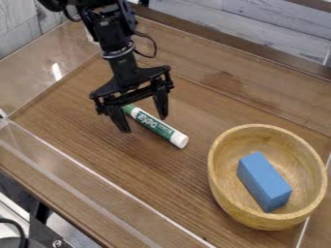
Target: Put the green marker in the brown bowl
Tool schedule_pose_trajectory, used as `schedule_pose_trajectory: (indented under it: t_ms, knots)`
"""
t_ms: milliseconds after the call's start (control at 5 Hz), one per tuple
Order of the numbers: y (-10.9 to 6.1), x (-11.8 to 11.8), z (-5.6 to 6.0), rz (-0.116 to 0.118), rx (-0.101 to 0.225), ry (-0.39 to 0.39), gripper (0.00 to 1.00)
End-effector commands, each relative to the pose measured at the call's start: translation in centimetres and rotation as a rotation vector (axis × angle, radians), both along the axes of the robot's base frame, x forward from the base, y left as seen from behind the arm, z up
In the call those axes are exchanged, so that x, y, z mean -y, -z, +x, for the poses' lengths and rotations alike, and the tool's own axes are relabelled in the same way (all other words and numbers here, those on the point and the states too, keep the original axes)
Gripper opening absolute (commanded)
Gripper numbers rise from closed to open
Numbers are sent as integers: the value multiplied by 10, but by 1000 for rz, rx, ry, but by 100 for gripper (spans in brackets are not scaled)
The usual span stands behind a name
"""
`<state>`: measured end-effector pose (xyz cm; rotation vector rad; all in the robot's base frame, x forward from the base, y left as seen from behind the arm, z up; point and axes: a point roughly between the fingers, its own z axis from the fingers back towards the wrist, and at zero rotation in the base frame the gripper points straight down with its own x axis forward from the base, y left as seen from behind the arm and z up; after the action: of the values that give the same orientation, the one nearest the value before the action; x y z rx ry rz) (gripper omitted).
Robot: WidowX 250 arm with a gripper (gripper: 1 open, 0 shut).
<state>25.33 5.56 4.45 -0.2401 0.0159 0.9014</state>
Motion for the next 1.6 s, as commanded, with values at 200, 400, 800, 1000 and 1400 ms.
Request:
schedule_pose_trajectory:
  t_ms: [200,400,800,1000,1400]
  knots:
    - [2,8,9,17,45,-21,100]
    - [9,12,11,18,44,-31,100]
    - [14,17,13,36,45,-19,0]
    - [14,17,15,60,52,2,0]
    - [13,15,18,116,67,46,0]
